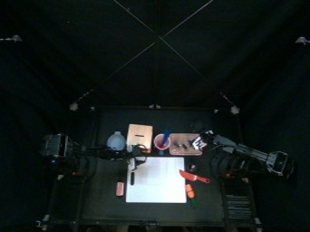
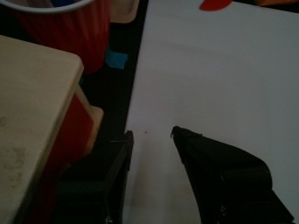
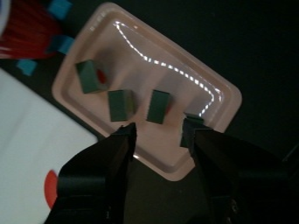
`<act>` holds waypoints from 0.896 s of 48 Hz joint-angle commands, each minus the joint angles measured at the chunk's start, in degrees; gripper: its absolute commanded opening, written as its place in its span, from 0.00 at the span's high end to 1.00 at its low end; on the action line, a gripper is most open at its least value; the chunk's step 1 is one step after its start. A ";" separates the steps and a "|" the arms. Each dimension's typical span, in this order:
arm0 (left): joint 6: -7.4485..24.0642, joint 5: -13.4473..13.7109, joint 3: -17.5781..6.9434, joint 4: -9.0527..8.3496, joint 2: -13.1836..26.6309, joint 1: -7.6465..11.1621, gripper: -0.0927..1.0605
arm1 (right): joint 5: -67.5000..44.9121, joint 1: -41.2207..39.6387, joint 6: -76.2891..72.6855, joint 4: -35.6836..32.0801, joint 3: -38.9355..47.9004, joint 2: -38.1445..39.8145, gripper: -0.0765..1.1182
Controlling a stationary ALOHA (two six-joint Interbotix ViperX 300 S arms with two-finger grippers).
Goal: Place sushi on board then cut the sushi with the knife then place the pieces on the plate
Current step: Place the 4 sushi pieces on the plate
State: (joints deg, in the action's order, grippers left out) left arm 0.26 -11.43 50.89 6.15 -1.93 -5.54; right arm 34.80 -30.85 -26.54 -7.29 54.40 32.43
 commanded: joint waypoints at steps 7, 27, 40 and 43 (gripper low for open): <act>0.09 -0.18 0.09 -0.18 -1.05 -0.18 0.23 | -6.68 11.07 -0.35 -2.46 -3.08 2.11 0.25; 0.09 0.18 0.09 -0.18 -0.97 -0.53 0.23 | -19.34 21.01 -0.26 -10.28 -5.54 -3.52 0.25; -0.09 0.18 -0.18 -0.09 -1.05 -1.67 0.23 | -23.29 25.49 -0.26 -16.00 -8.35 -10.72 0.25; -0.18 0.18 -0.09 -0.09 -1.05 -1.67 0.23 | -24.26 25.84 -0.26 -16.52 -8.79 -12.22 0.25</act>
State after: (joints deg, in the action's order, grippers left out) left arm 0.18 -11.07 51.59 6.06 -2.02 -6.59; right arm 12.04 -5.54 -26.63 -23.12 47.46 21.01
